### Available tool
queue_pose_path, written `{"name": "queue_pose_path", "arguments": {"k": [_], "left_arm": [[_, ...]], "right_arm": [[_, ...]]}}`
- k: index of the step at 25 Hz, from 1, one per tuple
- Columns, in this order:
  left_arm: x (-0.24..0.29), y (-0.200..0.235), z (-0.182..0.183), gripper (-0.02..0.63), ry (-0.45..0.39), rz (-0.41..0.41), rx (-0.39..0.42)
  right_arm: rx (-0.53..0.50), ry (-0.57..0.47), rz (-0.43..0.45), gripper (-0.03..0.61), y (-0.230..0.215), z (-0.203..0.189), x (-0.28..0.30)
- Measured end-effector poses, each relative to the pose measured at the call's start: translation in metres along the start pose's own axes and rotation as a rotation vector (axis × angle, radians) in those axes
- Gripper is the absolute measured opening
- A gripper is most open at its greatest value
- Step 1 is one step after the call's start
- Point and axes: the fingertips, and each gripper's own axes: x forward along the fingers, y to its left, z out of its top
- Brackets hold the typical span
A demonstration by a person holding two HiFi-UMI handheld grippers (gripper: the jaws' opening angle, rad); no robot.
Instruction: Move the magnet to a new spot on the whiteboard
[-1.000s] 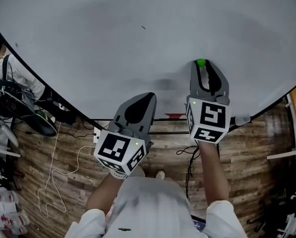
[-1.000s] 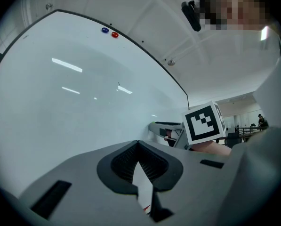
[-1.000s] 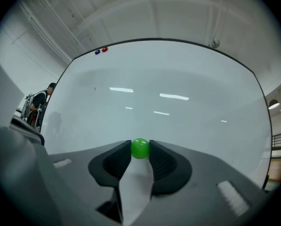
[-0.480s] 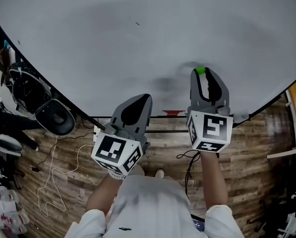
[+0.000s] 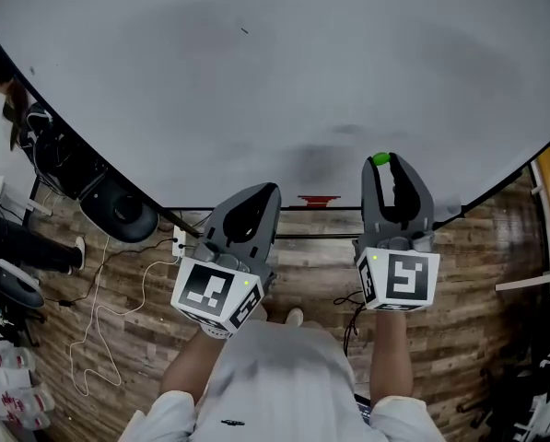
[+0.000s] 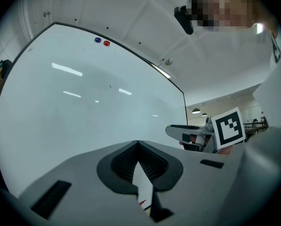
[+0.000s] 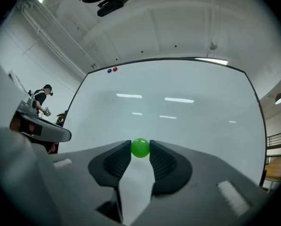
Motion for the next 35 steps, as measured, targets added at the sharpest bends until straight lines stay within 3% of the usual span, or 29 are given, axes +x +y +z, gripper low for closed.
{"name": "queue_pose_path", "arguments": {"k": [9,17,35], "left_arm": [[-0.004,-0.006,-0.013,0.006,0.013,-0.002,0.000],[0.011,-0.016,-0.017,0.006,0.021,-0.034,0.009],[0.079,-0.055,-0.033,0.006,0.048,-0.172,-0.016]], "right_arm": [[0.024,0.038,0.007,0.132,0.003,-0.033,-0.032],[0.043,0.027,-0.002,0.132,-0.007,-0.037,-0.033],[-0.023,0.059,-0.092,0.132,-0.078,-0.049,-0.016]]}}
